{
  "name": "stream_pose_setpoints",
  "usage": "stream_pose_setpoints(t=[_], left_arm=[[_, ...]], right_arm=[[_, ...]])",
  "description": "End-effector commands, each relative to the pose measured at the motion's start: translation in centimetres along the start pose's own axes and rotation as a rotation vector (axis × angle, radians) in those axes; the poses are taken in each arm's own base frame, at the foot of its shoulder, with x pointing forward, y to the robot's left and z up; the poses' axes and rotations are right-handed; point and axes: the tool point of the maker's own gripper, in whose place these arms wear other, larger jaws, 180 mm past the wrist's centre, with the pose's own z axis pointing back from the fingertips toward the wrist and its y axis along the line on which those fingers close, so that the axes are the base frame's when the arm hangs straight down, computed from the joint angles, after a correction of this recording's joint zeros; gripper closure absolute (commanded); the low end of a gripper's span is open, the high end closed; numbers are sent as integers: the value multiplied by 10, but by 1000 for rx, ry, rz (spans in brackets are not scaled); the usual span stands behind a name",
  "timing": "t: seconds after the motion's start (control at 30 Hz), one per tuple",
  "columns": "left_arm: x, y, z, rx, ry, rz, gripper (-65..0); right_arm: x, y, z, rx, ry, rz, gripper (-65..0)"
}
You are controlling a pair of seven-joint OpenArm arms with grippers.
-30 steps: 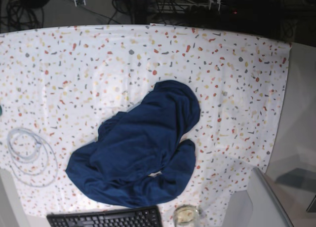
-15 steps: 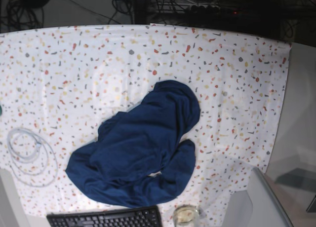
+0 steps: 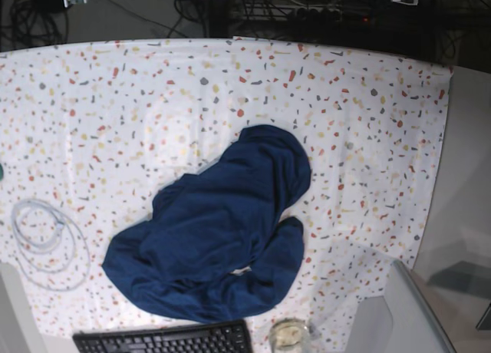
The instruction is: Layout the t-shirt on the table in an organized manner, then fold the t-shirt properly
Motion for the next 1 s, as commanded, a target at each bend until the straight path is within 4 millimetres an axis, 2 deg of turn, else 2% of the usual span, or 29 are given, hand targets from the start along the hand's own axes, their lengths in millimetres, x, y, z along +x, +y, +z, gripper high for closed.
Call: stream_pose_setpoints(t=[0.0, 0.2, 0.3, 0.37, 0.43, 0.5, 0.53, 0.6, 0.7, 0.77, 0.83, 0.9, 0.97], left_arm=[[10, -5, 2, -15, -26, -7, 0], [74, -18, -25, -49, -205, -4, 0], [104, -22, -41, -33, -296, 35, 0], [115, -26, -55, -25, -292, 66, 0], [124, -32, -73, -30, -259, 92, 0], [131, -39, -90, -42, -206, 113, 0], [135, -40, -97, -45, -189, 115, -43], [143, -40, -110, -48, -176, 115, -227], [166, -46, -133, -56, -216, 144, -426], [182, -52, -149, -60, -243, 175, -462], [197, -57, -161, -65, -266, 197, -462], [214, -64, -173, -77, -288, 226, -462], [226, -72, -184, -89, -300, 251, -456]], right_arm=[[18, -6, 4, -16, -59, 5, 0], [100, -16, -11, -36, -269, 23, 0], [148, -22, -18, -54, -385, 15, 0], [187, -28, -20, -71, -477, 6, -5], [216, -34, -28, -86, -507, -6, -48], [250, -32, -38, -75, -511, -8, -143], [264, -28, -43, -58, -502, 7, -189], [291, -16, -54, -11, -473, 66, -281], [327, -2, -75, 57, -453, 180, -389], [346, 4, -91, 94, -436, 215, -455], [367, 9, -105, 121, -431, 208, -504], [388, 2, -122, 133, -428, 188, -540], [407, -9, -139, 140, -438, 147, -543]])
